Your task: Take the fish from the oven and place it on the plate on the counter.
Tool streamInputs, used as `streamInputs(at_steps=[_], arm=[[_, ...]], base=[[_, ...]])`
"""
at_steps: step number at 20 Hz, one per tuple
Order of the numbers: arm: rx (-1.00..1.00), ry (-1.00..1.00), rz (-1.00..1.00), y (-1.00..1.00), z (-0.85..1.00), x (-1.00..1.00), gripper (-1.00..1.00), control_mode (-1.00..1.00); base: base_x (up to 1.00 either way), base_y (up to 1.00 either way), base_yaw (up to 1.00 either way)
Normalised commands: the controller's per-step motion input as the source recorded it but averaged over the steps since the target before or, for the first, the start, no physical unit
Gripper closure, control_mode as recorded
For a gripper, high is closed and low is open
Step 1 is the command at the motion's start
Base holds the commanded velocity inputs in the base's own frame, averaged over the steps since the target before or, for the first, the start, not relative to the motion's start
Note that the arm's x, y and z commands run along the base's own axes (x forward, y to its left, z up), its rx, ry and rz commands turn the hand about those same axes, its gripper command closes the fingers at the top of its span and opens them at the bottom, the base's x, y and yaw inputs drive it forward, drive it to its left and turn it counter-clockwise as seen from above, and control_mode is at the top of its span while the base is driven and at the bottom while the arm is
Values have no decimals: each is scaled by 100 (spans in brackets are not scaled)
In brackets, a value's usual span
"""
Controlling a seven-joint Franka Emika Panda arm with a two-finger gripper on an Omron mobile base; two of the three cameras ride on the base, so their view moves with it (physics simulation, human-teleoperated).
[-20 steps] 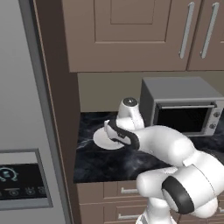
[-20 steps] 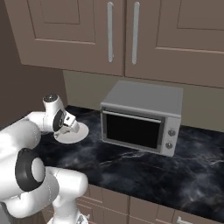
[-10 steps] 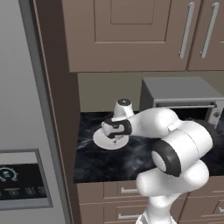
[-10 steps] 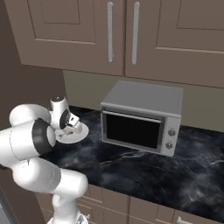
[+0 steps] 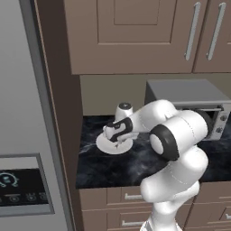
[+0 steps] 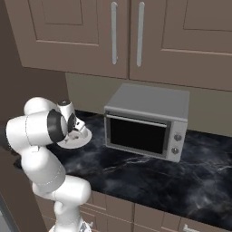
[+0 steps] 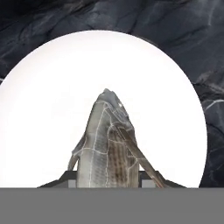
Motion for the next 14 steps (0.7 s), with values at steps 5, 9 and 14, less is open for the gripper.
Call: streamInputs(at_steps=[5, 9, 14], arm=[[0, 0, 0, 0, -20, 17, 100, -100], [0, 0, 0, 2, -13, 8, -100, -100], [0, 0, 0, 7, -3, 0, -100, -100]], base=[[0, 0, 0], [0, 0, 0], [0, 0, 0]])
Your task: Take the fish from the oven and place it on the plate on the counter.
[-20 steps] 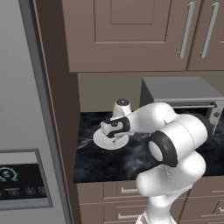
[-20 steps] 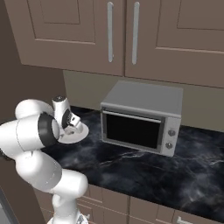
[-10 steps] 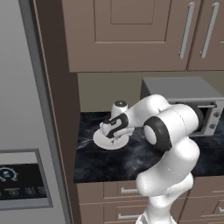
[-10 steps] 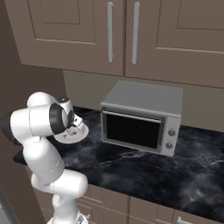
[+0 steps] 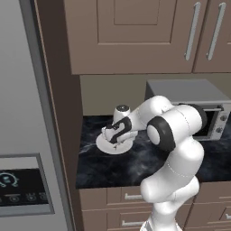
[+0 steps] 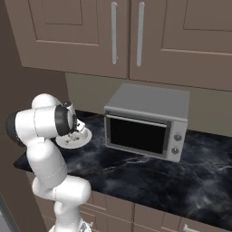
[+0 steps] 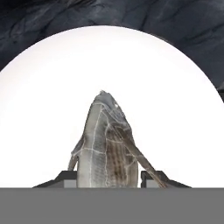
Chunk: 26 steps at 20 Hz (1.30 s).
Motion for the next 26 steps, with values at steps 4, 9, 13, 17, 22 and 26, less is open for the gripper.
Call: streamInputs(at_steps=[4, 9, 13, 17, 22, 26], arm=[[0, 0, 0, 0, 0, 0, -100, -100], [2, -6, 0, -4, 16, -11, -100, -100], [5, -28, 0, -4, 43, -54, -100, -100], [6, -39, 0, 0, 26, -64, -100, -100], [11, -47, 0, -10, 69, -65, -100, -100], [13, -30, 2, -19, 94, -71, -100, -100]], base=[[0, 0, 0], [0, 0, 0], [0, 0, 0], [0, 0, 0], [0, 0, 0], [0, 0, 0]])
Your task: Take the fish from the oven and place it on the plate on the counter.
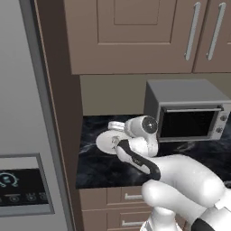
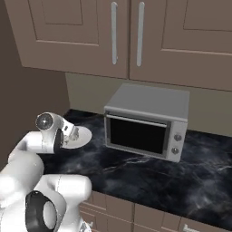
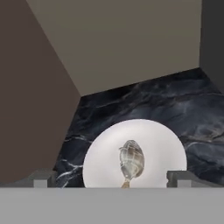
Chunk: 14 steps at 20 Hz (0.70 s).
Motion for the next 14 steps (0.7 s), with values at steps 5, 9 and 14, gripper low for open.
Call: streamInputs(at_steps=[5, 9, 14], arm=[[12, -18, 1, -15, 99, -76, -100, -100], [4, -12, 0, -31, 78, -92, -100, -100], [-1, 1, 0, -30, 85, -98, -100, -100]], base=[[0, 0, 0], [0, 0, 0], [0, 0, 0]])
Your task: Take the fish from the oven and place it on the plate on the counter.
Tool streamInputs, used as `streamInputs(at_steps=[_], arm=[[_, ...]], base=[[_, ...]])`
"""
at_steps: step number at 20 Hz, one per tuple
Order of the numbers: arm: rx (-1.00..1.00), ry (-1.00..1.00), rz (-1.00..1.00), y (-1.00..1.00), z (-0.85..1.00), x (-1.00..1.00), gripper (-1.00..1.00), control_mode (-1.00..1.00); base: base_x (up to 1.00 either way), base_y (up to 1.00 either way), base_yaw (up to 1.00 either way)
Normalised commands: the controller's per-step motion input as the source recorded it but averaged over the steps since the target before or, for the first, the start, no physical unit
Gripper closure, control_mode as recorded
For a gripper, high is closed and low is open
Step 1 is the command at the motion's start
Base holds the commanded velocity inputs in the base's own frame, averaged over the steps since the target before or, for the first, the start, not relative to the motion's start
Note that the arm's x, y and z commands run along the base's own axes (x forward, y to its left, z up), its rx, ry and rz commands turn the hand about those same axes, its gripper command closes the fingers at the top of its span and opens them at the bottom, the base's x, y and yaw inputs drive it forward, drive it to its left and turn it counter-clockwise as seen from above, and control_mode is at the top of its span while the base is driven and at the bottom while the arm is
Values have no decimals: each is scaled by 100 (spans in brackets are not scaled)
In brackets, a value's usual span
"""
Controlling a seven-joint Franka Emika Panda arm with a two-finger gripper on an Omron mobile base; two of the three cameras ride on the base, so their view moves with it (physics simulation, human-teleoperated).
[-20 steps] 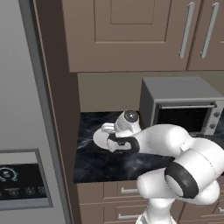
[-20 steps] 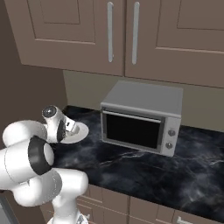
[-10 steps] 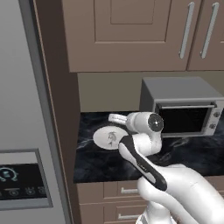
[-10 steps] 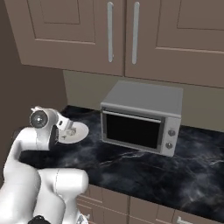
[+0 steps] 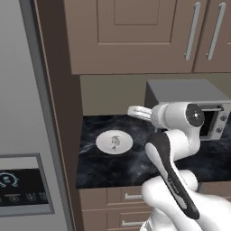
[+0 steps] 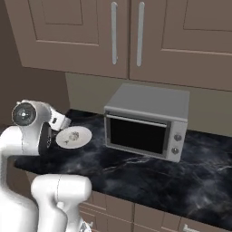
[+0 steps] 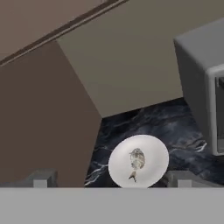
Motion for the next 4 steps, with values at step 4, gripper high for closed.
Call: streamInputs(at_steps=[4], arm=[[-1, 2, 0, -34, 59, -100, -100, -100]], base=[[0, 0, 0]])
